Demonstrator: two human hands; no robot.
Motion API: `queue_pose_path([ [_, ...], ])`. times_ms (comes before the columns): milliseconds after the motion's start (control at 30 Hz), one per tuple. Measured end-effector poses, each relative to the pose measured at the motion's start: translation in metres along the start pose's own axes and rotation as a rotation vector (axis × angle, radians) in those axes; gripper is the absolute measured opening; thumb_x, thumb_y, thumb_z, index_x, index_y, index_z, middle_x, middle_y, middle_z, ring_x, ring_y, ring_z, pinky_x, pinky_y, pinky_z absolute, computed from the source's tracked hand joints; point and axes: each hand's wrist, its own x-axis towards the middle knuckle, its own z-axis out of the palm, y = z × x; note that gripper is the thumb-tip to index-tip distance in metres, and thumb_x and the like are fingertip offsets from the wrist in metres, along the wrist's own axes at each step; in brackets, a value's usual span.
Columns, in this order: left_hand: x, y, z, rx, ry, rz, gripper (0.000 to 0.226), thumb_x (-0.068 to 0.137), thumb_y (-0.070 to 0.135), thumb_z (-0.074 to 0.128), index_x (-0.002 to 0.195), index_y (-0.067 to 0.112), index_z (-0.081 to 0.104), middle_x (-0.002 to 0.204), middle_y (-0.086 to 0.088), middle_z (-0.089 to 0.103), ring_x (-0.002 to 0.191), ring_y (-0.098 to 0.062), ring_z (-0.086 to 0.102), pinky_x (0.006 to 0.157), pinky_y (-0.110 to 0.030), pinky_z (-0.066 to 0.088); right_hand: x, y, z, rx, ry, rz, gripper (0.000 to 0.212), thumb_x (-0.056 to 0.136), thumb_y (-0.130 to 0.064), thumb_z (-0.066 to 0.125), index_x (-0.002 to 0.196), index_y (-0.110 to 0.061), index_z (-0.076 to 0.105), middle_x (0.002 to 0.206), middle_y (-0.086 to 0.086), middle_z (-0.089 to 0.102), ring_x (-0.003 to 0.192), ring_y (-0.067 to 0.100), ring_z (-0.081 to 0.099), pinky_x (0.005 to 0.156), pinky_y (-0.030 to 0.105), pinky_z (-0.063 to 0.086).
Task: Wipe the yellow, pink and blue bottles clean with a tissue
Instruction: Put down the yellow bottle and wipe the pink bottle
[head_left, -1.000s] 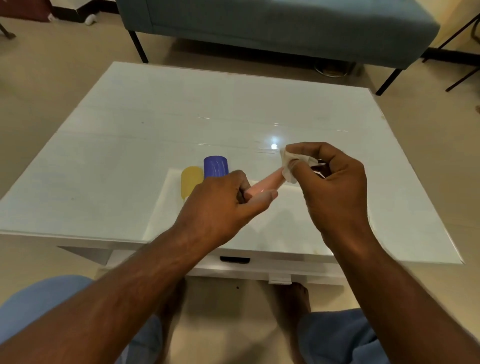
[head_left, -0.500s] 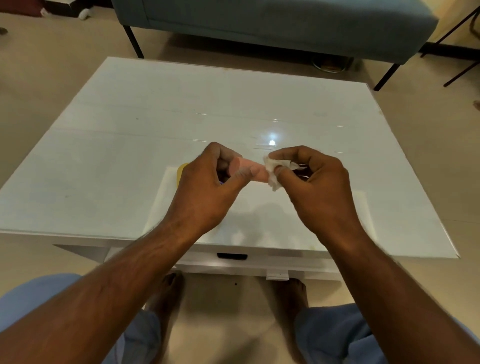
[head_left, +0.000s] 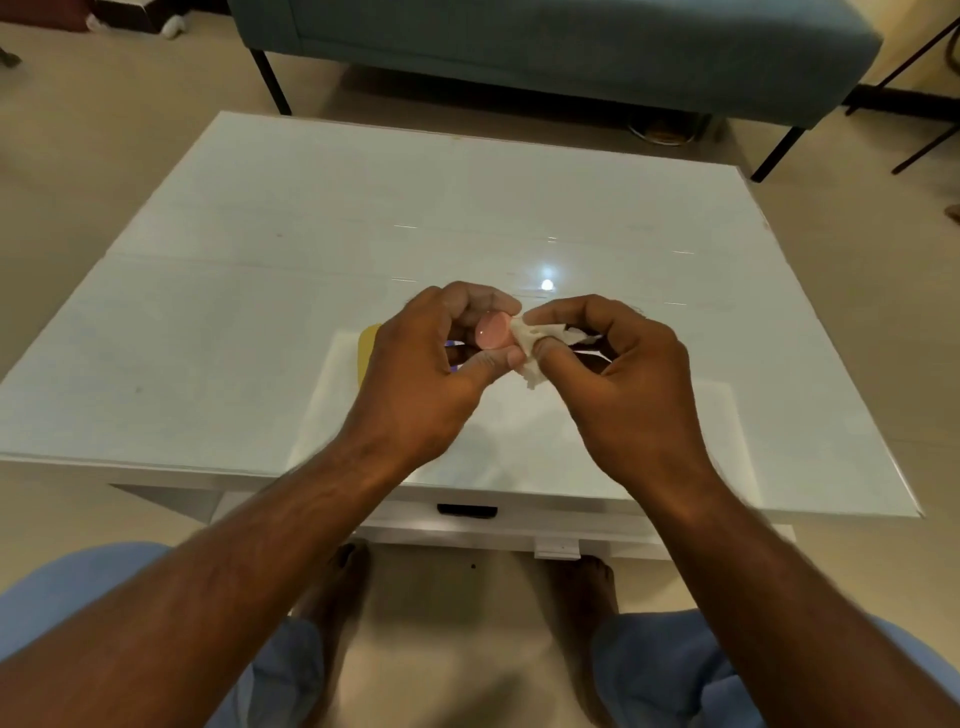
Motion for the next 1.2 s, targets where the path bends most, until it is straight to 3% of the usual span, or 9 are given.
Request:
queue_pose_path([
  [167,0.001,0.001,-0.003,-0.002,0.037,0.039,0.033,0.084,0.034,0.076,0.108,0.045,0.057,0.105,0.024,0.060,0.094,0.024,0.054,0.076,0.005,0.040,0.004,0.001,-0.005,-0.008,-0.016,0.042,0.013,0.092,-0.018,0.076,0.104,-0.021,0.079,0.096,-0.008,0.078,0.090,0.010,0.074,0.082,0.029,0.064],
  [400,0.001,0.002,-0.001,0.008,0.074,0.078,0.034,0.085,0.031,0.076,0.114,0.039,0.059,0.112,0.016,0.063,0.097,0.016,0.058,0.080,0.002,0.042,0.007,0.004,-0.007,-0.035,0.009,0.081,0.010,0.092,-0.021,0.077,0.102,-0.023,0.078,0.094,-0.012,0.076,0.088,0.006,0.072,0.082,0.027,0.063],
  [533,0.001,0.000,0.001,-0.019,0.046,0.036,0.033,0.084,0.036,0.076,0.114,0.036,0.062,0.112,0.016,0.067,0.098,0.016,0.060,0.079,0.002,0.043,0.000,-0.003,-0.002,0.006,0.009,-0.036,0.011,0.092,-0.017,0.076,0.102,-0.020,0.079,0.094,-0.009,0.078,0.090,0.010,0.074,0.078,0.019,0.061],
  [667,-0.002,0.006,0.002,-0.001,0.072,0.090,0.035,0.084,0.031,0.078,0.113,0.035,0.060,0.109,0.014,0.064,0.097,0.015,0.059,0.080,0.000,0.044,0.008,0.006,-0.007,-0.039,0.073,0.072,0.008,0.092,-0.021,0.076,0.099,-0.024,0.078,0.089,-0.013,0.076,0.084,0.003,0.072,0.074,0.018,0.060],
  [800,-0.002,0.007,0.000,-0.010,0.077,0.023,0.033,0.082,0.040,0.077,0.111,0.036,0.062,0.100,0.024,0.066,0.092,0.013,0.062,0.076,0.001,0.045,0.001,-0.002,-0.004,0.001,0.034,-0.040,0.012,0.092,-0.017,0.075,0.102,-0.021,0.079,0.095,-0.008,0.077,0.090,0.009,0.073,0.077,0.015,0.060],
  [867,-0.002,0.008,0.001,-0.007,0.077,0.000,0.034,0.081,0.043,0.077,0.110,0.037,0.062,0.094,0.028,0.065,0.087,0.013,0.063,0.073,0.002,0.044,0.004,0.002,-0.004,-0.004,0.052,0.042,0.015,0.092,-0.016,0.074,0.101,-0.026,0.079,0.094,-0.011,0.077,0.088,0.006,0.073,0.076,0.016,0.059],
  [933,-0.002,0.007,0.001,-0.044,0.102,-0.041,0.036,0.080,0.043,0.078,0.111,0.034,0.062,0.089,0.025,0.067,0.084,0.012,0.064,0.072,0.001,0.046,0.008,0.005,-0.008,0.001,0.062,0.108,0.015,0.092,-0.016,0.075,0.101,-0.026,0.079,0.092,-0.011,0.078,0.086,0.005,0.073,0.078,0.022,0.062],
  [1100,-0.005,0.002,0.005,-0.110,0.098,-0.143,0.040,0.077,0.048,0.078,0.104,0.026,0.059,0.089,0.019,0.067,0.082,0.011,0.064,0.065,-0.002,0.047,-0.002,-0.007,-0.002,0.041,0.020,-0.068,0.020,0.091,-0.006,0.072,0.105,-0.018,0.080,0.099,-0.006,0.078,0.095,0.009,0.074,0.080,0.021,0.062],
  [1200,-0.007,0.000,0.008,-0.098,0.097,-0.159,0.033,0.080,0.042,0.079,0.101,0.027,0.058,0.087,0.018,0.064,0.080,0.013,0.062,0.062,-0.003,0.047,0.010,0.001,-0.010,0.024,0.113,0.062,0.019,0.093,-0.012,0.072,0.104,-0.024,0.080,0.096,-0.011,0.079,0.089,0.005,0.074,0.084,0.025,0.063],
])
